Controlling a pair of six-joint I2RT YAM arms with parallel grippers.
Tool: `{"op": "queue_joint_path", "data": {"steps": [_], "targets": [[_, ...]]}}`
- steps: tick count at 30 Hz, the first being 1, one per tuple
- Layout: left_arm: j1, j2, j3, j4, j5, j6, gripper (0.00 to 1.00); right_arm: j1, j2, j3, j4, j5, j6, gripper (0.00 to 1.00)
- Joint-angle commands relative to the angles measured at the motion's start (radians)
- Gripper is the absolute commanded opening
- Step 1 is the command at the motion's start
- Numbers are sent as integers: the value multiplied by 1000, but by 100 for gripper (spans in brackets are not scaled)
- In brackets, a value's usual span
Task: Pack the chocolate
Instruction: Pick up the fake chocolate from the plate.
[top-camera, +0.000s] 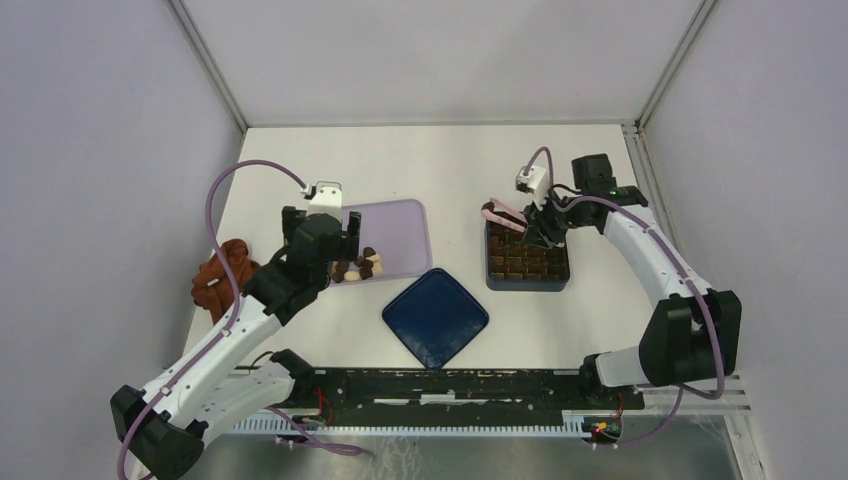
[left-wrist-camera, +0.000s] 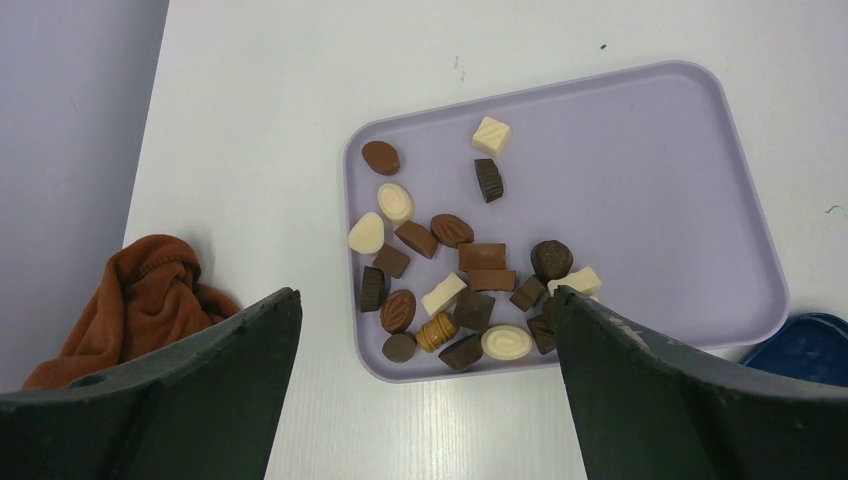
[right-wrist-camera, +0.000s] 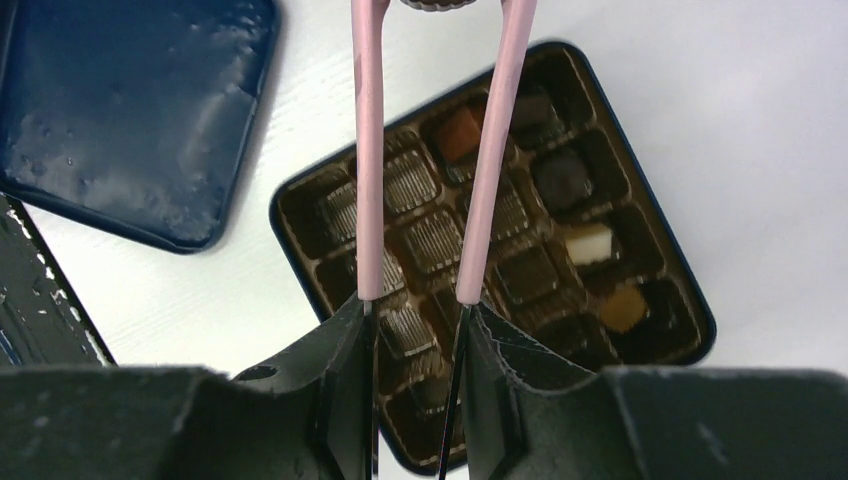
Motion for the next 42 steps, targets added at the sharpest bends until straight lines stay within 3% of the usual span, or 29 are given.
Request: {"op": "queue_joint_path", "data": {"steps": [1,12,29,31,33,34,37,40,42], "targets": [[4,2,4,36,14,40,99,-103,-77,-42,-22,-71,-58,22],[4,-1,6,35,27,41,99,-303,-101,-99,-130,-56,-206,22],[4,10,12,30,51,34,99,-309,-41,-176,-89,-19,-246,22],[5,14,35,19,149,-9,100,-310,-45,-161,-83,-29,-233,22],[4,35,77,12,355,-104,100,-310,-46,-139,-83,-52,-216,22],[5,47,93,30,489,-146,99,-310,-45,-130,-82,-62,-208,22],[3,91,95,165,700,-306,97,-310,-52,-135,-74,-80,-198,22],[-15,124,11,346,802,-476,92,-311,-68,-162,-51,-39,-196,23],[-67,156,-31,442,761,-558,88,-312,-81,-182,-23,-15,-183,23]]}}
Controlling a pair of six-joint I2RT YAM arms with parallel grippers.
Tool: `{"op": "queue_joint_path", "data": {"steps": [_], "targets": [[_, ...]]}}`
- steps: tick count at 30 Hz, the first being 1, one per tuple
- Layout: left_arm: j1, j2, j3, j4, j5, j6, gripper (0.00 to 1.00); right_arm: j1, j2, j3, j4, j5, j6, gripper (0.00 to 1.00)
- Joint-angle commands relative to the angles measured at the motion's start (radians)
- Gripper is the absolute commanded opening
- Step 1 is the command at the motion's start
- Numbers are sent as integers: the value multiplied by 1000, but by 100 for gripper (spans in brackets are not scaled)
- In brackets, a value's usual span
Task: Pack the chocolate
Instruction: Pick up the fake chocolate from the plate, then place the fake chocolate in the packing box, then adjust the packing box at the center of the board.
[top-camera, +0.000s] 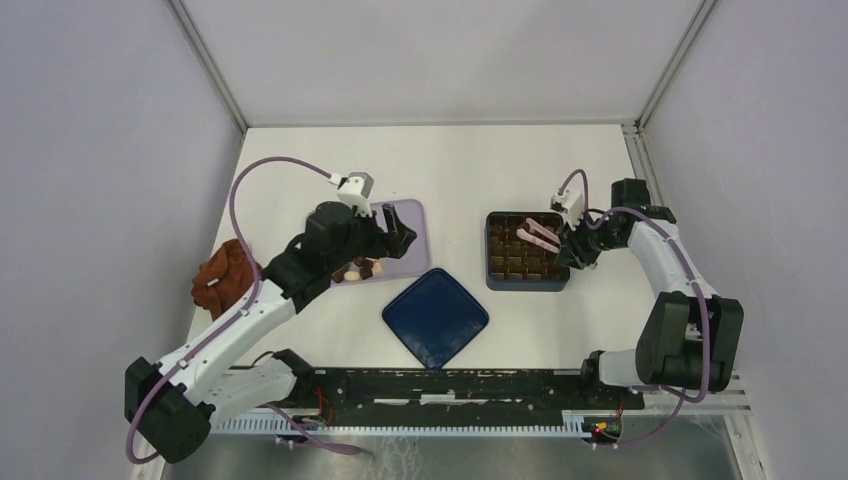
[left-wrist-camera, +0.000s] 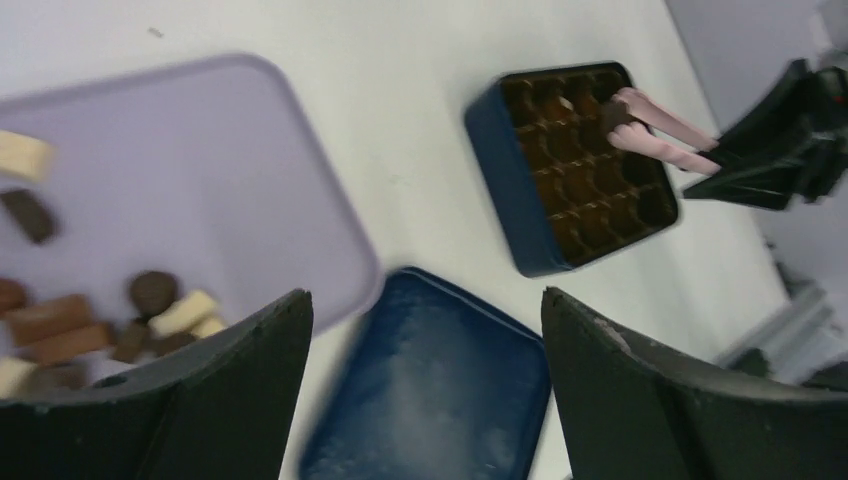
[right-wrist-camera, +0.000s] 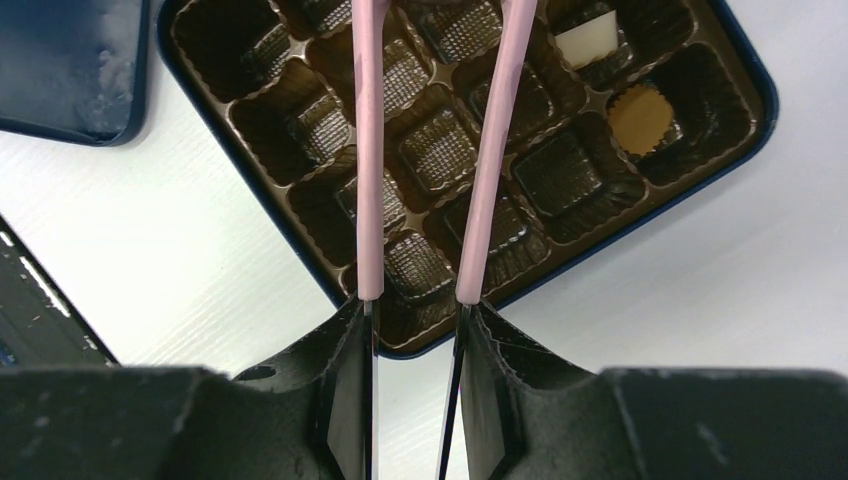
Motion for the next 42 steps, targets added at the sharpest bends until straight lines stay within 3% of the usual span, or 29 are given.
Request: {"op": "queue_joint_path", "data": {"steps": [1,5,8,12,22,38,42], "targets": [[-103,67,-67,279,97,-286,87,-7,-47,-13,76,20,30,23],[-296,246,30,278,-192,-312,83,-7,-65,-15,82,4,43,23],[-340,416,131,231,-277,-339,64,-8,-66,-18,82,3,40,23],[-351,616,237,240,-277,-343,50,-12,-61,-23,76,0,29,23],[-352,886,453,208,-239,-308,44,-27,-64,-29,66,-11,8,24],[-364,1052,614,68,-247,-295,34,-39,-63,-30,50,-32,-7,24],[-374,1080,655,21,-281,-286,25,-41,-61,-29,47,-35,-10,24]]}}
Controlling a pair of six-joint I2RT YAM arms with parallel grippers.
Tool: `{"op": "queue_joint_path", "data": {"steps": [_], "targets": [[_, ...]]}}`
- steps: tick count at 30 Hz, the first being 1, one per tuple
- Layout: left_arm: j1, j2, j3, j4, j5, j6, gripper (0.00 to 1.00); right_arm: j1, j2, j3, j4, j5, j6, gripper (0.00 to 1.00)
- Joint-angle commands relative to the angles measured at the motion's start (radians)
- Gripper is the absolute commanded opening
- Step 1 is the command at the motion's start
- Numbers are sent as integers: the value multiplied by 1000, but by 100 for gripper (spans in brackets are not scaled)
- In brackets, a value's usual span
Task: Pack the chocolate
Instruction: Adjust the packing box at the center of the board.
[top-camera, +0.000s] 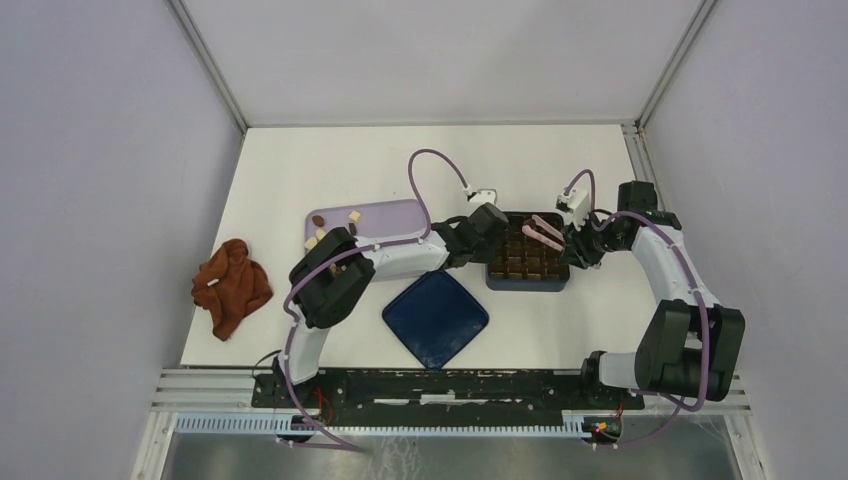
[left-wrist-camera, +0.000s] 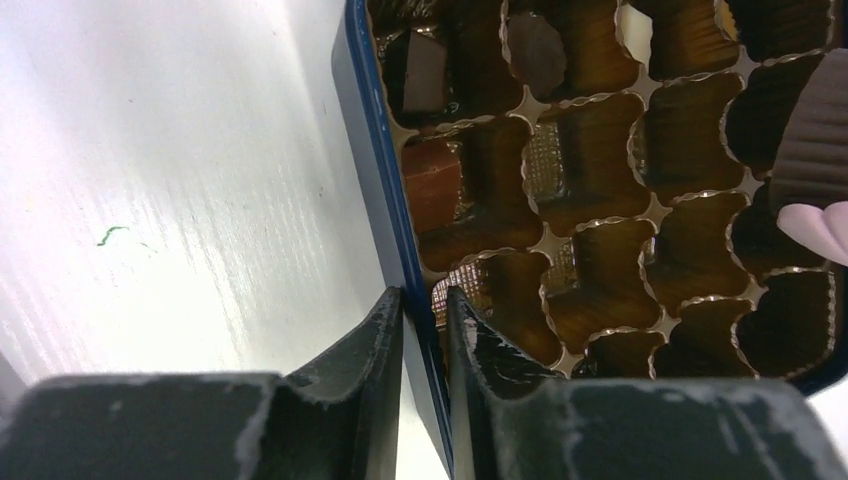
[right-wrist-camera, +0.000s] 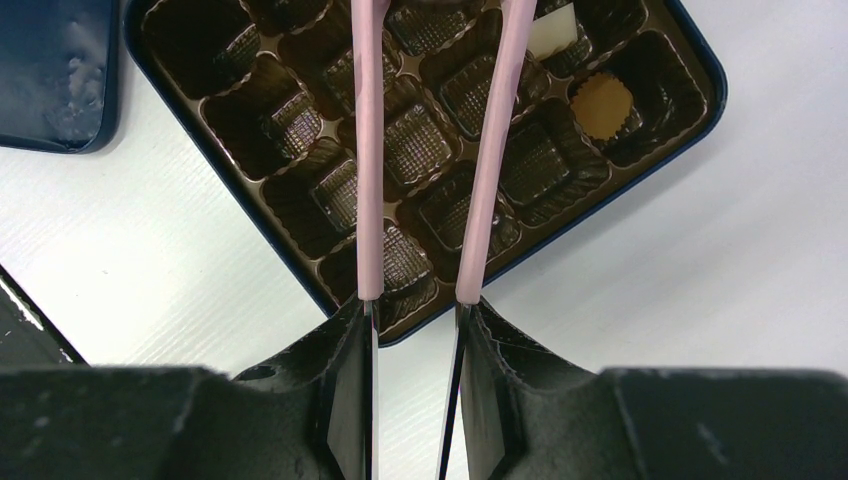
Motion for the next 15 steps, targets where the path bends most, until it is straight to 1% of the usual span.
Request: {"op": "queue_joint_path", "data": {"steps": [1,4,7,10,15], "targets": [[-16,29,70,-56,-58,4,22,-8,-19,2,-6,-47,-22,23],[-18,29,87,-59,-87,9,11,-9,-19,4,-11,-50,-25,24],[-34,15,103,-55,-162,22,2,-12,-21,10,-24,-65,-31,23],[-52,-9,105,-38,-249,43,2,-19,-19,33,-63,-105,-50,23],[-101,-81,41,79,-448,119,2,-29,-28,87,-134,-171,-88,23]]}}
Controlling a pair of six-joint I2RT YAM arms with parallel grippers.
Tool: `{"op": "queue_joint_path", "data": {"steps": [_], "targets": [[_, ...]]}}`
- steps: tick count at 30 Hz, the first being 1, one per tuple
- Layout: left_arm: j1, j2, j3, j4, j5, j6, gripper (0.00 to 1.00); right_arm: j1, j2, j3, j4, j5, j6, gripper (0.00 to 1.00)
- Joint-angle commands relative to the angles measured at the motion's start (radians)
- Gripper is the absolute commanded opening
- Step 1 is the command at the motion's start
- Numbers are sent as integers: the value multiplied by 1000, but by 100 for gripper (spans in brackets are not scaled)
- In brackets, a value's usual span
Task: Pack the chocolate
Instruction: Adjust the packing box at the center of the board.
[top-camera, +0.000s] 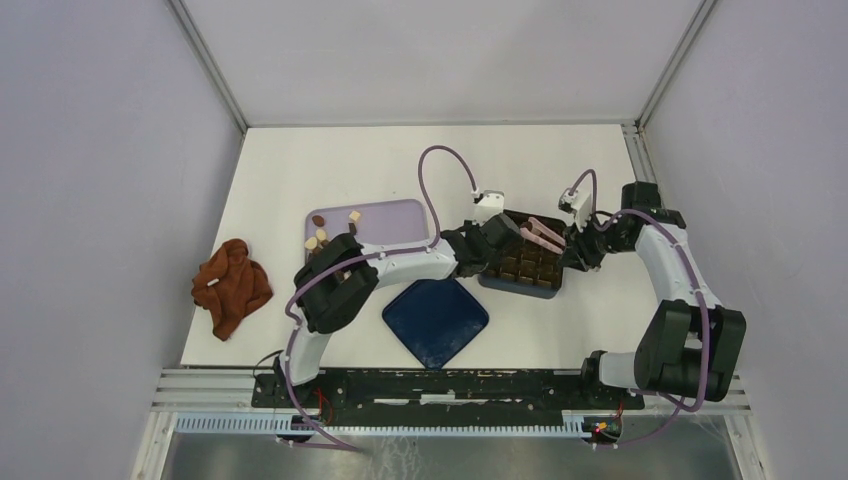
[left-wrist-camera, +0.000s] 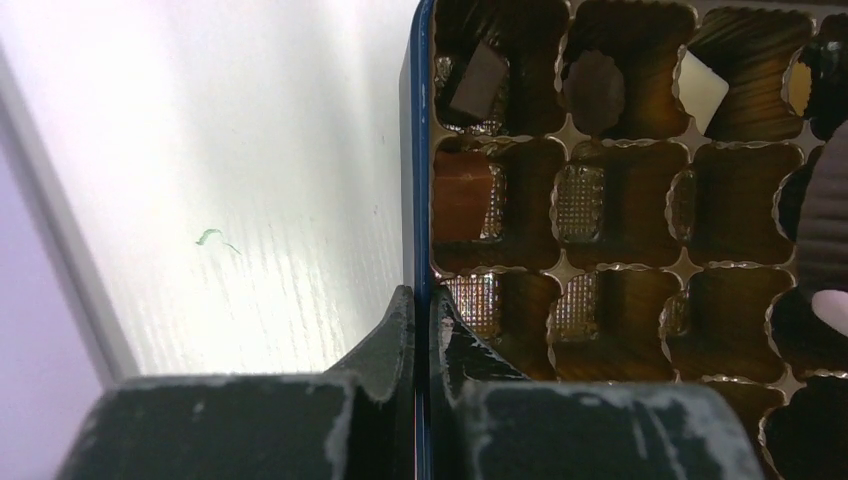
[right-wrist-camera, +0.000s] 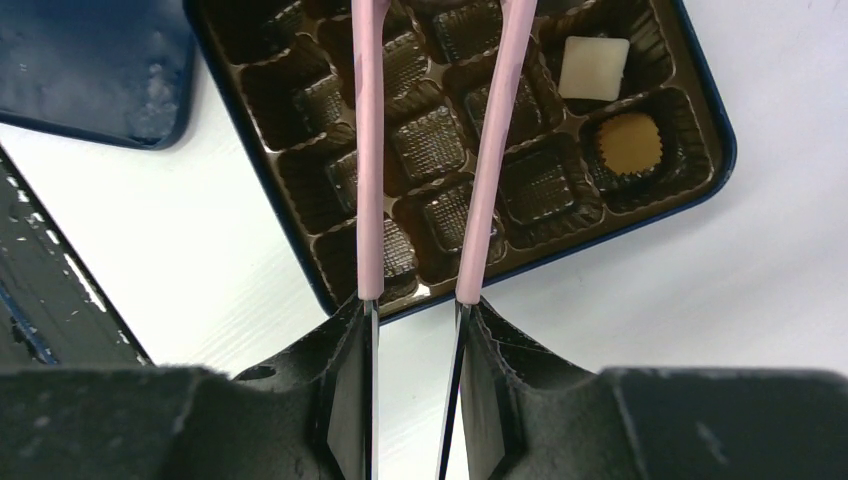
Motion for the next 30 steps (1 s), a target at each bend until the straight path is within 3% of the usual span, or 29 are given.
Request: {"op": "queue_joint_path", "data": {"steps": [1,6,16,21,30], "targets": [[-51,-118,-27,181,-265,100,2,-13,-33,89,-73,-113,-59,23],[-101,-166,-107,334,-452,221,2,-13,-59,140,-138,-166,-96,23],[-108,-185,-156,410,-434,234,2,-12,-71,141,-145,-142,-112,23],[-93,-140,-128,343,-359,155,2,-13,-51,99,-112,-97,-116,23],[-15,-43,-79,217,-99,-30,2,-10,1,82,-74,-42,-114,23]]}}
